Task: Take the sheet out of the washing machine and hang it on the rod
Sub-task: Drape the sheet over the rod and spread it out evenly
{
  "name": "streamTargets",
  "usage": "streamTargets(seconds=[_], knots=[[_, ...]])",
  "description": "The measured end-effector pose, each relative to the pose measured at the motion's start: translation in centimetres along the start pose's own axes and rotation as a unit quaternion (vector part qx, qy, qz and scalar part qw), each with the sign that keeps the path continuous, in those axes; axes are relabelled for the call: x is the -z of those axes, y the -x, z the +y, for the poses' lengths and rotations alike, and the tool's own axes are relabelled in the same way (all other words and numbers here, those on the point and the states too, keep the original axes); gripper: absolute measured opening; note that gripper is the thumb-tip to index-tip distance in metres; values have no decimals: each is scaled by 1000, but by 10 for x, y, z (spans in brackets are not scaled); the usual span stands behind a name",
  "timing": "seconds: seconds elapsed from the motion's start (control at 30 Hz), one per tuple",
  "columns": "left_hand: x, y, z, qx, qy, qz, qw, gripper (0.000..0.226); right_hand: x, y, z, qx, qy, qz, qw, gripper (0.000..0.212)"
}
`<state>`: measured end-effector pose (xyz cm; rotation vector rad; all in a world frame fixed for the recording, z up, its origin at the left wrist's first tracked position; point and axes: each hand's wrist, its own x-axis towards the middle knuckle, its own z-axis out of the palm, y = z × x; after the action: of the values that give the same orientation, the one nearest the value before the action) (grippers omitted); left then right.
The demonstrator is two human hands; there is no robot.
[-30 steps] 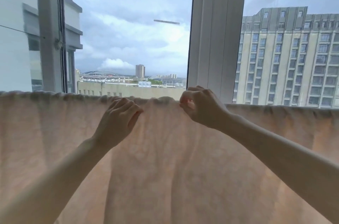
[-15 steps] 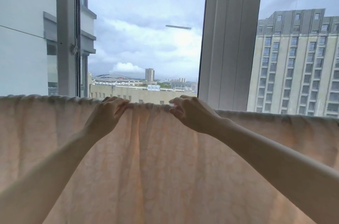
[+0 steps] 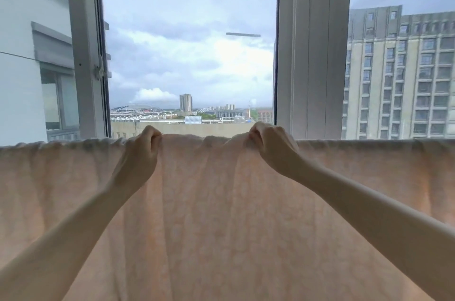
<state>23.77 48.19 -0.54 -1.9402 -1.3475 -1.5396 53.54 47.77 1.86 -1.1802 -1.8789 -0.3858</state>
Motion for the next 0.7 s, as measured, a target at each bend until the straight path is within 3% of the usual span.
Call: streamTargets(seconds=[0.13, 0.2, 0.33, 0.43, 0.5, 0.57, 0.7], knots=[[18, 5, 3, -34, 55, 62, 996, 11, 13, 11, -26, 42, -119, 124, 984, 20], [21, 11, 0, -73, 58, 25, 995, 13, 9, 29, -32, 55, -117, 154, 980, 24], [22, 26, -19, -157, 48, -108, 980, 16, -10, 56, -29, 65, 42, 92, 993, 25], [35, 15, -29, -147, 32, -107, 983, 25, -10, 42, -46, 64, 53, 95, 992, 15], [41, 8, -32, -150, 23, -88, 985, 14, -12, 30, -58, 67, 77, 101, 990, 5], [42, 3, -37, -145, 14, -69, 987, 8, -16, 18, -65, 65, 96, 83, 990, 12], [38, -6, -61, -99, -12, -90, 991, 22, -30, 0, -76, 45, 95, -11, 994, 34]])
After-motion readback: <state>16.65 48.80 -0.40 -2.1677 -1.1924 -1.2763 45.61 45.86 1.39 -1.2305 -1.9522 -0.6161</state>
